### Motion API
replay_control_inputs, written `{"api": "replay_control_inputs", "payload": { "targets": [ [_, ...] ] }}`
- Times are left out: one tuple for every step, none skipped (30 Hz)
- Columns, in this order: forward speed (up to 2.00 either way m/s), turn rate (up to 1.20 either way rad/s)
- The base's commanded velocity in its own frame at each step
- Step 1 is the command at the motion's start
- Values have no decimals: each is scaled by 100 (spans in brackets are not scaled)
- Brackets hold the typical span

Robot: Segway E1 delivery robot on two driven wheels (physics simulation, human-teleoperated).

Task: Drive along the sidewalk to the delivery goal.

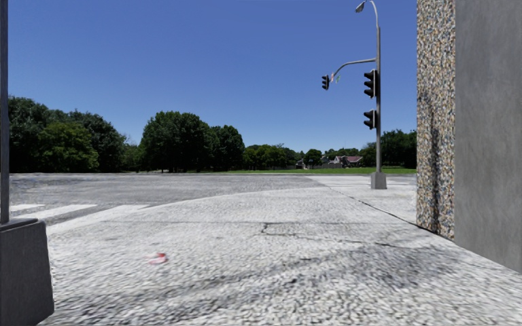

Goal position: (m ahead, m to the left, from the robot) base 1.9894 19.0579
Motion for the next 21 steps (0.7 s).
{"api": "replay_control_inputs", "payload": {
  "targets": [
    [200, 14],
    [200, 14],
    [200, 22],
    [200, 33],
    [200, 38],
    [200, 38],
    [200, 42],
    [200, 47],
    [196, 50],
    [188, 54],
    [188, 54],
    [179, 55],
    [165, 58],
    [159, 59],
    [159, 59],
    [158, 62],
    [157, 64],
    [157, 64],
    [157, 64],
    [157, 64],
    [157, 64]
  ]
}}
